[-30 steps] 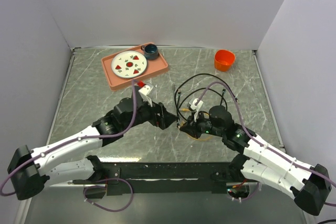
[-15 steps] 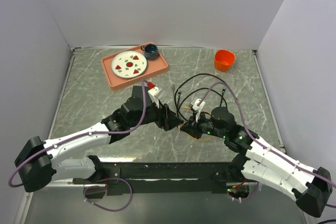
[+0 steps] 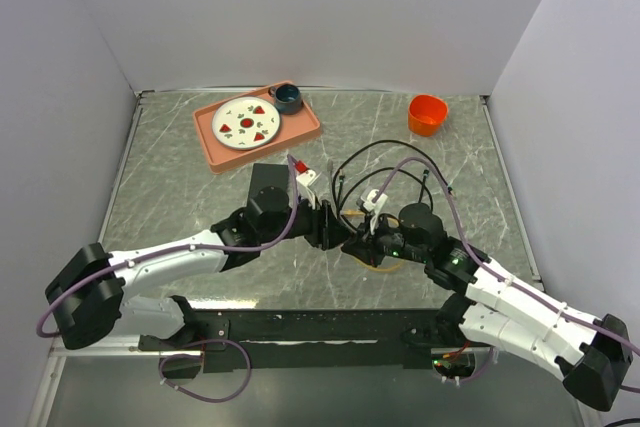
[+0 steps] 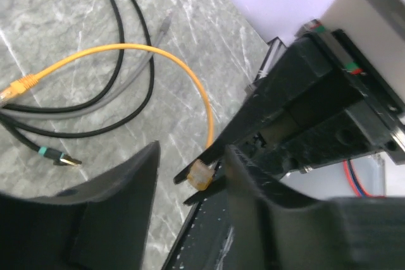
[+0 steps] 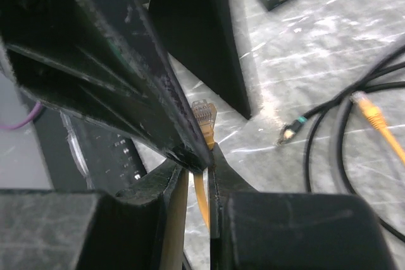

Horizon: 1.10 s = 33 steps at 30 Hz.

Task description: Insert the plug into the switch port

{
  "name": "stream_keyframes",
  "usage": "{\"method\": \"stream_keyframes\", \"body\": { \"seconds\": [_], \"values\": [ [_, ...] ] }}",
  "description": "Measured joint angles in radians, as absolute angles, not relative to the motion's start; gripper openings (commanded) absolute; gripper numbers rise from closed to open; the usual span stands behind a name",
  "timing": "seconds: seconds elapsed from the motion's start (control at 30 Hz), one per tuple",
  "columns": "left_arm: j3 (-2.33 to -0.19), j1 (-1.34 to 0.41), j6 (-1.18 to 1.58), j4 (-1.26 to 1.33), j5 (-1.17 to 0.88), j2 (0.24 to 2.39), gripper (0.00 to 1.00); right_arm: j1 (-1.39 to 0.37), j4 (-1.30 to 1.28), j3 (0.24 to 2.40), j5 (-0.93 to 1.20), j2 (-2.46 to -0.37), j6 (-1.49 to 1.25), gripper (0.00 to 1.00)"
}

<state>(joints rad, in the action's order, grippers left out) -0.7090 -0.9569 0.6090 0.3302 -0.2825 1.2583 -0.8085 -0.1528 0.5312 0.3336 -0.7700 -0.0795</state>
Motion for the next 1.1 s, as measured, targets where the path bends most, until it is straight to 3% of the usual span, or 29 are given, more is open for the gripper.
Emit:
{"method": "stream_keyframes", "body": {
  "seconds": [0.07,0.3,0.53,0.7,0.9,1.1],
  "values": [
    [-0.709,-0.956,0.611,0.324,-0.266,1.261,0.66,-0.810,-0.158,0.531,0.339,-0.771,-0.078,0.00],
    [-0.686,-0.972,0.590,0.295,-0.183,1.166,0.71,-0.810,-0.149,0.517,0.402,-0.730,-0.050,0.00],
    [-0.594,-0.975,0.517,0.295,-0.102,0.917,0.90,-0.810,-0.143,0.482,0.464,-0.607,-0.004,0.00],
    [-0.567,-0.975,0.418,0.294,-0.191,0.832,0.85,-0.810,-0.147,0.483,0.583,-0.596,0.041,0.00],
    [-0.595,-0.975,0.331,0.258,-0.379,0.869,0.83,-0.810,-0.126,0.493,0.826,-0.608,0.049,0.00],
    [-0.595,-0.975,0.300,0.283,-0.580,0.876,0.75,-0.810,-0.114,0.559,1.048,-0.619,0.046,0.00]
  ]
}}
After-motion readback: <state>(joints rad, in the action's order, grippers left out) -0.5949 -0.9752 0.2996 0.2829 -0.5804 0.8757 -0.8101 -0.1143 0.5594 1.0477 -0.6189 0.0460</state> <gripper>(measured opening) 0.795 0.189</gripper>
